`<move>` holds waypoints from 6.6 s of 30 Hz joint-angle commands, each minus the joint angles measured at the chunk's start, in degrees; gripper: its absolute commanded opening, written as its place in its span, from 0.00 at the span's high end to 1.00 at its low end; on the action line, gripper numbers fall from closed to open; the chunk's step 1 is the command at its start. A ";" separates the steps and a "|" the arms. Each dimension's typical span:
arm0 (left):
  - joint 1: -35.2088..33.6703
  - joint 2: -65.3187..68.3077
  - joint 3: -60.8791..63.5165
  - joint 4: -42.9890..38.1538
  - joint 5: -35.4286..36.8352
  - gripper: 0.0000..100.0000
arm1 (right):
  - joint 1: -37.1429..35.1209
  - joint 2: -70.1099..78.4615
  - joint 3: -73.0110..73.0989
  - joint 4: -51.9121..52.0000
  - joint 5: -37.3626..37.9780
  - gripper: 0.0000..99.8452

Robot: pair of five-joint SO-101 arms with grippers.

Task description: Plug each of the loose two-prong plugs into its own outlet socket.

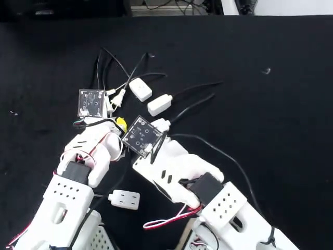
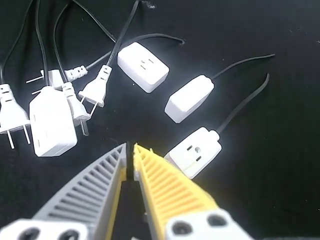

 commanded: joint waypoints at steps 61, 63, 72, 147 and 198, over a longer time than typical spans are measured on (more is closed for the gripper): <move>-52.88 -16.79 17.27 25.49 -34.81 0.97 | -14.95 25.98 -29.23 39.65 33.93 0.99; -53.05 -16.79 17.45 25.58 -34.64 0.97 | -14.95 29.49 -32.31 40.53 35.52 0.99; -60.44 -16.79 17.71 25.58 -32.18 0.97 | -18.29 45.49 -39.69 38.15 36.31 0.99; -69.67 -16.88 15.34 27.60 -24.88 0.97 | -8.00 41.01 -26.42 36.40 34.46 0.99; -63.25 -16.88 16.84 27.16 -25.05 0.97 | -0.09 16.48 -8.04 31.12 15.03 0.70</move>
